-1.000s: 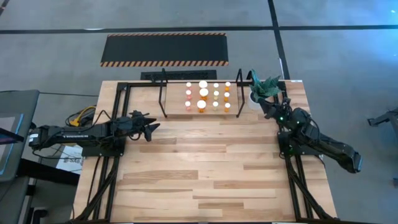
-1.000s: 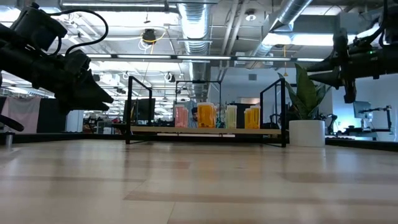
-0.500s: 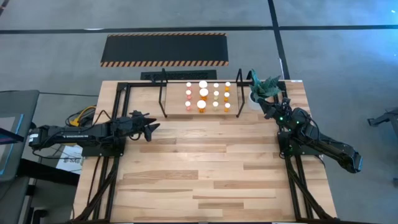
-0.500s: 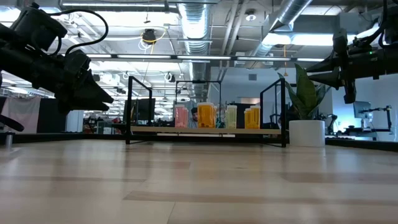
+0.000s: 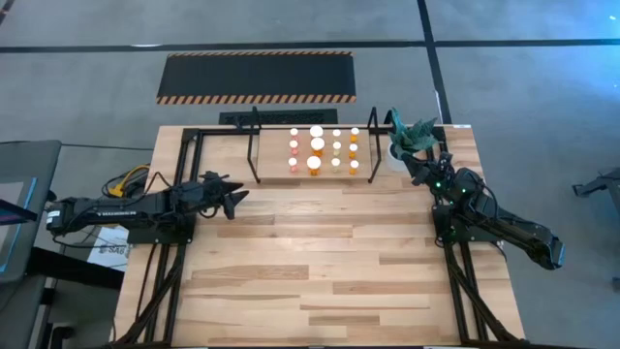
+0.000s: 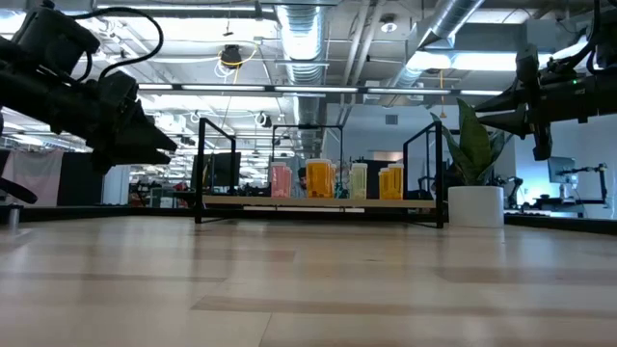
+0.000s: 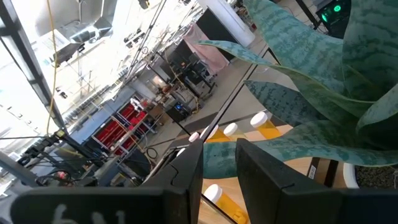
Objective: Pick and place medicine bottles onto shelf by color
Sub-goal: Return to Home Position
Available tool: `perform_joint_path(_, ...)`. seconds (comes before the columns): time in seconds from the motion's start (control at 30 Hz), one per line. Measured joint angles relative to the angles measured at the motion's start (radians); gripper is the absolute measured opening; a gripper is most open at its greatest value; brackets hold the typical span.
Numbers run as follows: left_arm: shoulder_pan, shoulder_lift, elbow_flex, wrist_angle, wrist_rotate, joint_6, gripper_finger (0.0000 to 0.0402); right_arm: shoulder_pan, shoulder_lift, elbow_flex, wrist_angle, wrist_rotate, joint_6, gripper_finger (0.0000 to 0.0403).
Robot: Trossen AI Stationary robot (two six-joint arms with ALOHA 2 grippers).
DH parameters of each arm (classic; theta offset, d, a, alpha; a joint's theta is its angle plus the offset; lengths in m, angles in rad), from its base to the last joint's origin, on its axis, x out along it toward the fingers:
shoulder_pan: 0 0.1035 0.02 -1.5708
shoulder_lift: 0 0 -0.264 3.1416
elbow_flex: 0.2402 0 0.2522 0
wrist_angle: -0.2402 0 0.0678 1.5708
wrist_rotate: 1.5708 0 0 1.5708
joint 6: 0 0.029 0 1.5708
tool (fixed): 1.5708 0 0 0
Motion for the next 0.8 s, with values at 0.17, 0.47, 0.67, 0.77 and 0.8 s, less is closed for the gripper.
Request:
perform_joint_path(0.17, 0.0, -0.029, 0.0, 0.0, 0.0, 0.0, 0.0183, 0.0, 0.0, 0.0, -0.001, 0.001, 0.0, 0.0118)
perform_joint_path(0.47, 0.0, -0.029, 0.0, 0.0, 0.0, 0.0, 0.0183, 0.0, 0.0, 0.0, -0.001, 0.001, 0.0, 0.0118)
perform_joint_path(0.67, 0.0, -0.029, 0.0, 0.0, 0.0, 0.0, 0.0183, 0.0, 0.0, 0.0, -0.001, 0.001, 0.0, 0.0118)
perform_joint_path(0.77, 0.0, -0.029, 0.0, 0.0, 0.0, 0.0, 0.0183, 0.0, 0.0, 0.0, -0.001, 0.001, 0.0, 0.0118)
perform_joint_path(0.8, 0.0, -0.029, 0.0, 0.0, 0.0, 0.0, 0.0183, 0.0, 0.0, 0.0, -0.001, 0.001, 0.0, 0.0118)
